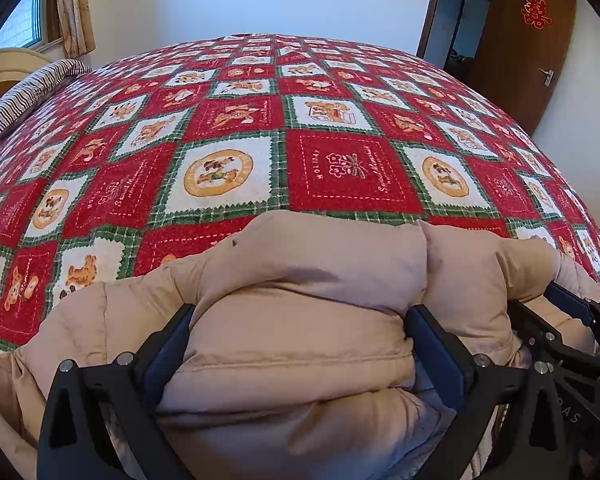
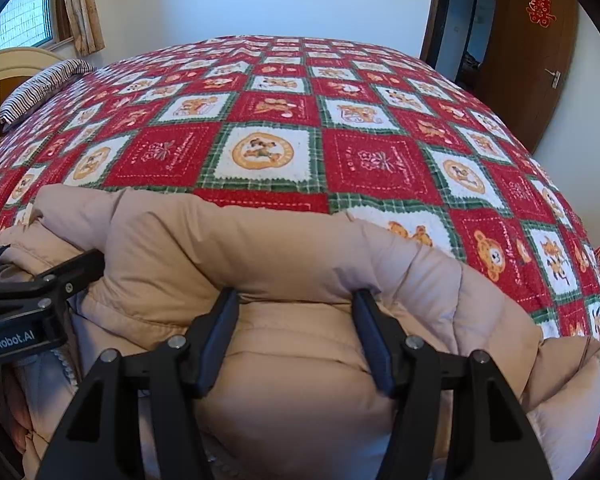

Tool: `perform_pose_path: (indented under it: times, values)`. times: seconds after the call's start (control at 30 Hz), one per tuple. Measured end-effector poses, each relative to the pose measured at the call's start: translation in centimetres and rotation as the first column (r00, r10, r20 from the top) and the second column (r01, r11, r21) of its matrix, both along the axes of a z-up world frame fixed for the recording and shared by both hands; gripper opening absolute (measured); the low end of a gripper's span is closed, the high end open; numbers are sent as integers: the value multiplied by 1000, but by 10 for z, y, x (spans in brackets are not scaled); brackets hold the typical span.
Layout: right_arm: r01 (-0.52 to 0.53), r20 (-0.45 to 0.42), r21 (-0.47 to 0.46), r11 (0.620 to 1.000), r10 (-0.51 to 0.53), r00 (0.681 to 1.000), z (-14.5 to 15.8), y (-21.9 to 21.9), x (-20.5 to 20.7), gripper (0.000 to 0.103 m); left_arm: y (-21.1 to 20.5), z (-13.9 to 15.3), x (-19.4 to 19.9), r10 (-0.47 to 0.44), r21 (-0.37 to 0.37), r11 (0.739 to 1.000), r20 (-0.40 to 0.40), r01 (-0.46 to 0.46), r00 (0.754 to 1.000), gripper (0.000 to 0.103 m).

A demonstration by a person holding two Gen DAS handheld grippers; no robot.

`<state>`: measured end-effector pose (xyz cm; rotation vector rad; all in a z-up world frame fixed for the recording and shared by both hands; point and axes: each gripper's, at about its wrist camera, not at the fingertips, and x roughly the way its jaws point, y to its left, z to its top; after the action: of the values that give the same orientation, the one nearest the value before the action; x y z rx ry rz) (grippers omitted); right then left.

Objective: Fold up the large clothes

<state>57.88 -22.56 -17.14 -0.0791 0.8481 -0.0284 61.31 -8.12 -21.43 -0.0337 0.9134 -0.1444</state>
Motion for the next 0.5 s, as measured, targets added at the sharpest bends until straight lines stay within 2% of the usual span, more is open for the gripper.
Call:
perform_pose_path:
  times: [0.5]
  values:
    - [5,-3,-24,1000,-5,1000,-2,2,3,64,-1,-1,1,0,9,1000,-2,0,1000,102]
